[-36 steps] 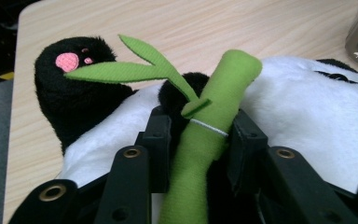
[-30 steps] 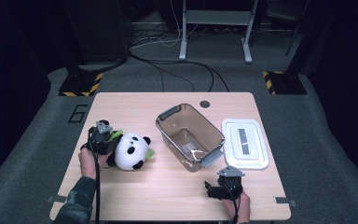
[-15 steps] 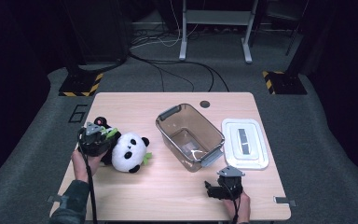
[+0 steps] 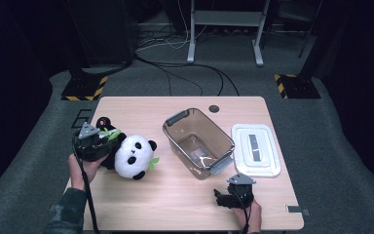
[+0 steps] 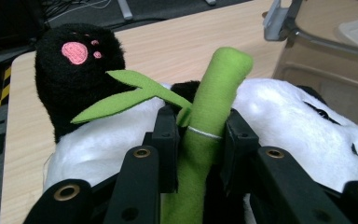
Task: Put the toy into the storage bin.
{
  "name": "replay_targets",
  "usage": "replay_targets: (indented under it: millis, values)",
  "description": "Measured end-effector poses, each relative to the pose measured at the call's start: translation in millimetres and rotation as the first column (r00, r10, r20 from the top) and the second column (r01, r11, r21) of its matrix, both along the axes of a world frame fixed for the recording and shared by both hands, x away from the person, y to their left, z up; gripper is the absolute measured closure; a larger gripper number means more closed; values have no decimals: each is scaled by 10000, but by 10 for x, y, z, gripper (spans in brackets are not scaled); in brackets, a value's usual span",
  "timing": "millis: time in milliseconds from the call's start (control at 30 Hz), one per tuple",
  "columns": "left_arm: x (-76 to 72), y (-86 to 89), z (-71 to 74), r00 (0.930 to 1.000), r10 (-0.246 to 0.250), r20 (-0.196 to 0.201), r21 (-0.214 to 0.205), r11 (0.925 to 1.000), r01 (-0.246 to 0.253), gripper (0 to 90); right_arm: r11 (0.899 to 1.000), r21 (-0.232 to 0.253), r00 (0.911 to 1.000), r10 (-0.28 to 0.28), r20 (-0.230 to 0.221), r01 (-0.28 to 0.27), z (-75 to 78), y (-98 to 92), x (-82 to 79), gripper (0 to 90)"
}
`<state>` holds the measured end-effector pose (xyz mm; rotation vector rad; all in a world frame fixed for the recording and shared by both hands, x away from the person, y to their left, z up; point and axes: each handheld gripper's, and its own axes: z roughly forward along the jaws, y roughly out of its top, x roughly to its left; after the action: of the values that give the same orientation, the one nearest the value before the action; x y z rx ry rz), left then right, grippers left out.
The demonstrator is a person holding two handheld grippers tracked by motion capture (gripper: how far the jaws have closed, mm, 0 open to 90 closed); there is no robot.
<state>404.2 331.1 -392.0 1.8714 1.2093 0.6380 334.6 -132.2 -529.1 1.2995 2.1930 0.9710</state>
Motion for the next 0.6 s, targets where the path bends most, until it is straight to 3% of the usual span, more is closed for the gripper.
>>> replay_targets:
  millis: [367, 600]
  values:
    - [-35, -77, 268, 9975, -613, 345, -513, 9967, 630, 708, 10000, -8, 10000, -8, 4, 8, 0, 0, 0, 129]
    - [-37, -135, 389, 9952, -840, 501, -507, 9950, 865, 708, 10000, -9, 10000, -24, 7, 24, 0, 0, 0, 130]
